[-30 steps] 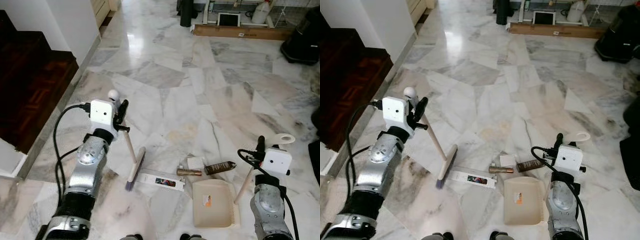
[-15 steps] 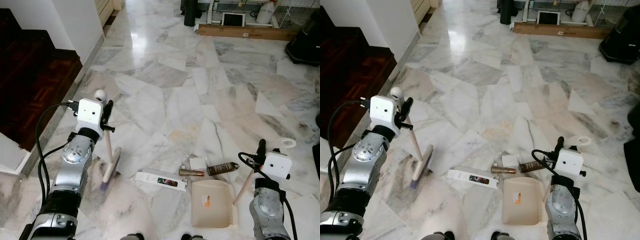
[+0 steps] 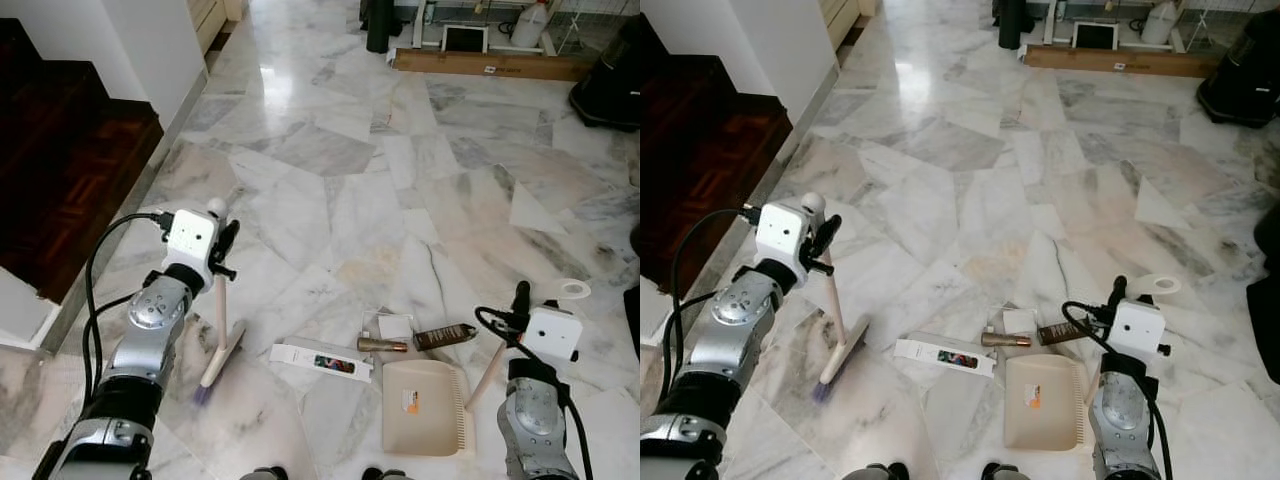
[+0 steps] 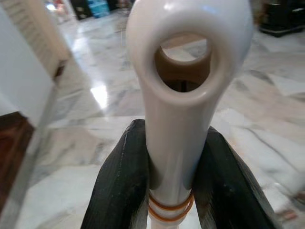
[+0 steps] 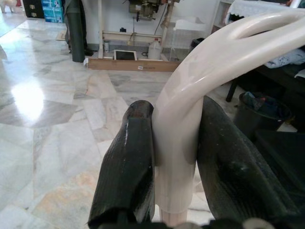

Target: Sweep floor

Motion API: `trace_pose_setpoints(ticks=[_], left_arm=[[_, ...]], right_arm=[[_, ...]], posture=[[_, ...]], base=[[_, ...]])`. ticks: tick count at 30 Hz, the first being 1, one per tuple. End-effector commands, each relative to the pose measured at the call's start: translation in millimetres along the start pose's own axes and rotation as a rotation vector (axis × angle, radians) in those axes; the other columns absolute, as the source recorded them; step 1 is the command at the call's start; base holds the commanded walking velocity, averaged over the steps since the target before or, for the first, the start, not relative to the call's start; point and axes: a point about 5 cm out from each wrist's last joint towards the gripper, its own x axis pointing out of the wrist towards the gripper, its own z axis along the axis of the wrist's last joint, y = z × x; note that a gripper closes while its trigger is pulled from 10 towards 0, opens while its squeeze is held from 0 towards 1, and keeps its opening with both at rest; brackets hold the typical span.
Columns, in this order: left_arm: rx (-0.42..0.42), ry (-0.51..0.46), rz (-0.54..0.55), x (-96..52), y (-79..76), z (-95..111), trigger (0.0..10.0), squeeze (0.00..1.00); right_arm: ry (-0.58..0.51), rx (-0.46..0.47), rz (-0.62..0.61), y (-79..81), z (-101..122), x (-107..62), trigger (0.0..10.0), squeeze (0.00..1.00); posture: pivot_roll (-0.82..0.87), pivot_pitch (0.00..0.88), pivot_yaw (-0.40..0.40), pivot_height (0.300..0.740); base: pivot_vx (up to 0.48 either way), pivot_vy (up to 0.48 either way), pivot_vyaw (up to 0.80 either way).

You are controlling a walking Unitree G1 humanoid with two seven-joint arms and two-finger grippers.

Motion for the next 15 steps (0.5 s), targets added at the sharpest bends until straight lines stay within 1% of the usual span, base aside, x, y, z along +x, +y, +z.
trace_pose_setpoints(ticks=[1, 5, 8, 11, 15], left_arm=[[-0.014, 0.009, -0.005, 0.3, -0.3, -3, 10.0, 0.34], [-0.043, 0.019, -0.006, 2.7, -1.3, -5, 10.0, 0.34], [-0.064, 0.035, -0.008, 2.3, -2.3, -10, 10.0, 0.34], [-0.114, 0.049, -0.006, 1.8, -3.4, -15, 10.0, 0.34], [-0.121, 0.048, -0.001, 2.5, -4.4, -15, 10.0, 0.35]], right_arm=[[0.023, 0.0, -0.003, -0.4, -6, -5.3, 10.0, 0.0], [0.021, -0.001, -0.004, -1.0, -5, -5.6, 10.0, 0.0], [0.021, -0.001, -0.007, -2.5, -6, -5.9, 10.0, 0.0], [0.019, -0.001, -0.007, -3.1, -6, -6.3, 10.0, 0.0], [0.02, -0.002, -0.007, -3.0, -6, -6.4, 10.0, 0.0]], posture=[[0.11, 0.201, 0.05, 0.74], [0.11, 0.203, 0.051, 0.74], [0.1, 0.202, 0.053, 0.74], [0.1, 0.206, 0.054, 0.74], [0.1, 0.209, 0.053, 0.74]], base=[[0.0, 0.0, 0.0], [0.0, 0.0, 0.0], [0.0, 0.0, 0.0], [0.0, 0.0, 0.0], [0.0, 0.0, 0.0]])
